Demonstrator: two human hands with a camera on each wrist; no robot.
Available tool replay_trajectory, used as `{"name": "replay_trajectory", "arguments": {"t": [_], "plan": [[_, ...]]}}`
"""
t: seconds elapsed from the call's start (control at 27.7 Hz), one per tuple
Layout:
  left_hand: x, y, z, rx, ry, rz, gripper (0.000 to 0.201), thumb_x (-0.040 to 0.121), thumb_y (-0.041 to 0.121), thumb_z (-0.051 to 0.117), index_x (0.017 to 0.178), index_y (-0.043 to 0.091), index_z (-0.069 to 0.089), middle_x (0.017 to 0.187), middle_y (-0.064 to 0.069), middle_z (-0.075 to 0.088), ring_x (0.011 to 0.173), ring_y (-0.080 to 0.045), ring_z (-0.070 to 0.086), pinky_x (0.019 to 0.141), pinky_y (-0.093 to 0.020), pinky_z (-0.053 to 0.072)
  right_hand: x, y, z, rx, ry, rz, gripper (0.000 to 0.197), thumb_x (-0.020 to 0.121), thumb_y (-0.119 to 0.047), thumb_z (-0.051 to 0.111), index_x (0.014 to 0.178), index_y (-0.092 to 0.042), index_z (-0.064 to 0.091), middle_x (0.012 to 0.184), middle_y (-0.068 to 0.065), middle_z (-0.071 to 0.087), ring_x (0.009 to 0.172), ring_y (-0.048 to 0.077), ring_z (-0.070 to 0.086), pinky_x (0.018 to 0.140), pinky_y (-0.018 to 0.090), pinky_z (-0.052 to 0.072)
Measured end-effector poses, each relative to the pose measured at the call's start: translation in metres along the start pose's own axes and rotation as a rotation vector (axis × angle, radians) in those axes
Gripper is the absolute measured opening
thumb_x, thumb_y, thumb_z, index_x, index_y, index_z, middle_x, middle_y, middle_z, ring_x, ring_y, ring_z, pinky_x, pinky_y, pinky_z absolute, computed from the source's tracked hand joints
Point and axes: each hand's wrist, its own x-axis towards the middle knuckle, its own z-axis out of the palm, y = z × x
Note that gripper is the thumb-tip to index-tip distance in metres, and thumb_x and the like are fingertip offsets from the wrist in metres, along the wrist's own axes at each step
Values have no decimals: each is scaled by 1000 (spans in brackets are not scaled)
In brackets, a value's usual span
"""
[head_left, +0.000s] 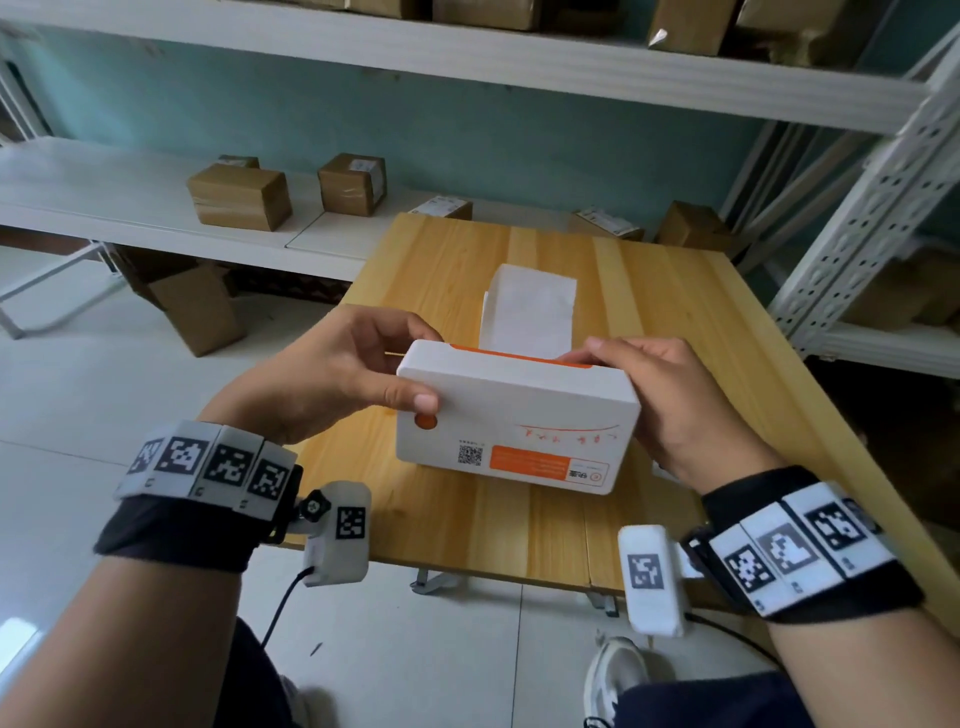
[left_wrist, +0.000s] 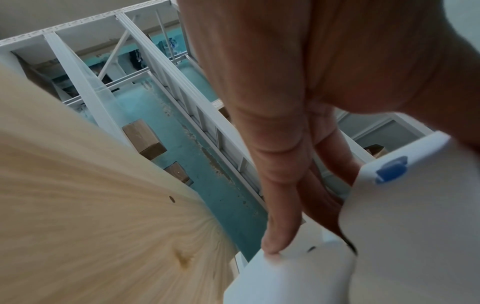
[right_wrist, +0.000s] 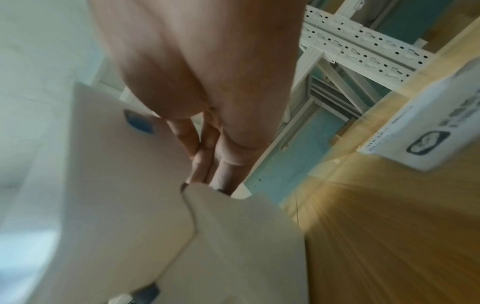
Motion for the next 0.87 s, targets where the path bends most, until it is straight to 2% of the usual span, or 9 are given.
{"name": "replay_trajectory", "arguments": {"t": [0.07,0.18,0.25,0.29,0.36,0.43,0.54,0.72,0.87], "plan": [[0,0,1,3,41,16,64,56,31,95,99,-7,68,103,-26,72,94,-45,68,70,-31,61,-7,1,4,11,27,-10,41,100,-32,48,86,-7,76,82,13,77,79,27,71,74,35,47],[0,2,5,7,78,-5,61,57,37,93,98,-1,69,105,-18,73,99,-33,72,74,-31,61,-17,3,10,-20,100,-46,45,101,-41,43,79,-16,73,78,3,76,77,18,73,72,29,50],[0,5,9,39,93,-26,62,57,40,93,98,2,68,107,-20,70,102,-33,72,73,-31,61,-19,6,15,-32,153,-59,43,100,-43,42,76,-21,70,79,-7,74,75,10,72,64,22,51],[1,5,12,69,101,-31,63,56,40,93,98,1,66,107,-23,68,101,-33,71,71,-30,61,-20,8,17,-27,173,-55,42,99,-46,42,76,-23,69,87,-7,72,76,10,72,60,20,51],[3,5,17,126,101,-42,57,59,35,92,96,3,63,101,-21,69,96,-29,71,67,-27,59,-20,11,19,-9,184,-48,42,98,-51,40,79,-23,66,105,6,66,82,14,71,57,18,50],[2,6,20,148,84,-63,46,62,25,88,95,7,61,96,-11,71,94,-26,72,68,-28,60,-21,9,20,-11,151,-53,44,100,-49,37,80,-21,64,98,6,69,79,14,71,56,16,50],[-2,9,19,213,34,-135,47,67,12,90,107,4,66,108,-9,77,105,-24,73,80,-29,62,-25,2,20,-16,119,-68,47,102,-44,33,82,-15,65,73,-4,72,70,9,71,53,13,50],[-3,12,23,211,15,-156,49,70,10,81,117,4,71,112,-7,79,106,-21,74,81,-24,59,-26,0,23,-25,99,-92,59,104,-45,25,82,-16,72,74,0,75,69,11,72,53,14,49],[-1,8,26,159,-24,-170,51,75,-1,78,124,1,66,118,-10,76,109,-23,72,86,-25,58,-25,2,23,-9,82,-90,58,104,-40,26,89,-7,71,78,5,74,70,13,70,53,15,48]]}}
